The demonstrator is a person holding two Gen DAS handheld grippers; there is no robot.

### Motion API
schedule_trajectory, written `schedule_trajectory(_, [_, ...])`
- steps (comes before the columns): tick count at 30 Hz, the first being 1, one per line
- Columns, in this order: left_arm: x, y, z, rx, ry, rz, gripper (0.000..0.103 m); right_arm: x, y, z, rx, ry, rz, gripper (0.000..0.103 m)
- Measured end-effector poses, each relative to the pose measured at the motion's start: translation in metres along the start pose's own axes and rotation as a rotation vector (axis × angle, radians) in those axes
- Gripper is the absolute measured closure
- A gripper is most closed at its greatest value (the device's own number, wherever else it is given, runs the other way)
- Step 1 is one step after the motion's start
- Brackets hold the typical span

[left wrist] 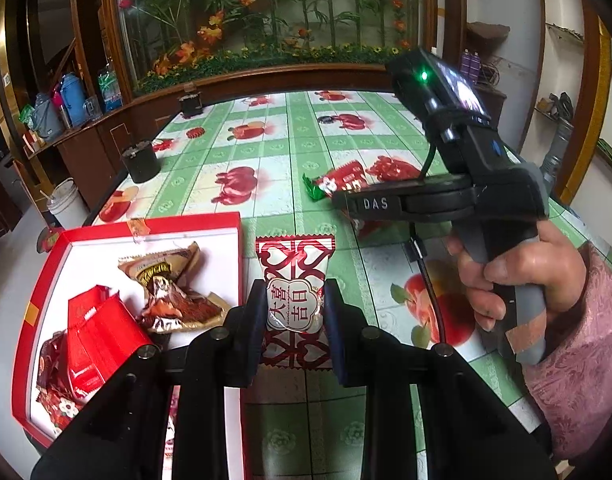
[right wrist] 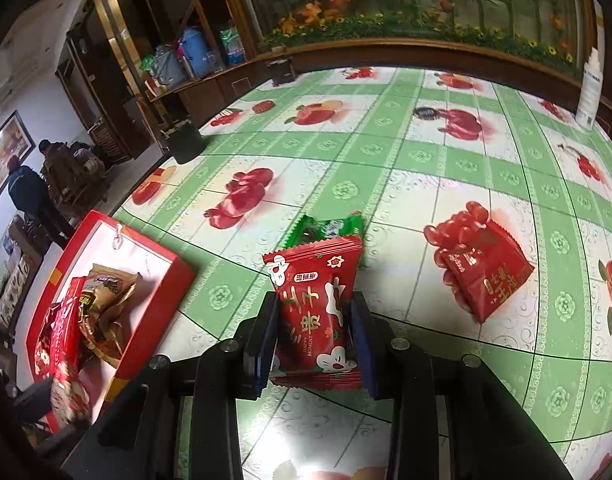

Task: Organize snacks
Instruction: 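Lift both held packets and carry them over the red-rimmed tray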

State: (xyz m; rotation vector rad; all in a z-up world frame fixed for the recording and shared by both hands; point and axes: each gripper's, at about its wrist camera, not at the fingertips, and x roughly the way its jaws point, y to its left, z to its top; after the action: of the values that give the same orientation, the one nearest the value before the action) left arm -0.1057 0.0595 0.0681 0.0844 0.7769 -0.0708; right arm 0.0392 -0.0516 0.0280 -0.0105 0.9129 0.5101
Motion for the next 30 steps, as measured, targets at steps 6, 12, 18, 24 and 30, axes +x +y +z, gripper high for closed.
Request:
schedule_trajectory(6, [-0.004,0.01,-0.003,-0.021,-0.003,0.014,0.078,0.0,0.007,-0.002,-0.026,-0.007,0.003,0.067])
schedule_trajectory(12, [-0.012,0.029,-0.005,-0.054,-0.023,0.052,0.078,-0.003,0.014,-0.004,-0.051,-0.024,0.015,0.067])
schedule_trajectory(18, [-0.012,0.037,-0.01,-0.075,-0.016,0.06,0.078,-0.002,0.02,-0.006,-0.085,-0.028,0.009,0.067])
schedule_trajectory(24, [-0.018,0.037,-0.011,-0.073,-0.031,0.056,0.078,-0.002,0.022,-0.007,-0.096,-0.037,0.007,0.067])
schedule_trajectory(30, [-0.028,0.051,-0.016,-0.109,-0.05,0.072,0.078,-0.011,0.035,-0.009,-0.128,-0.101,0.028,0.067])
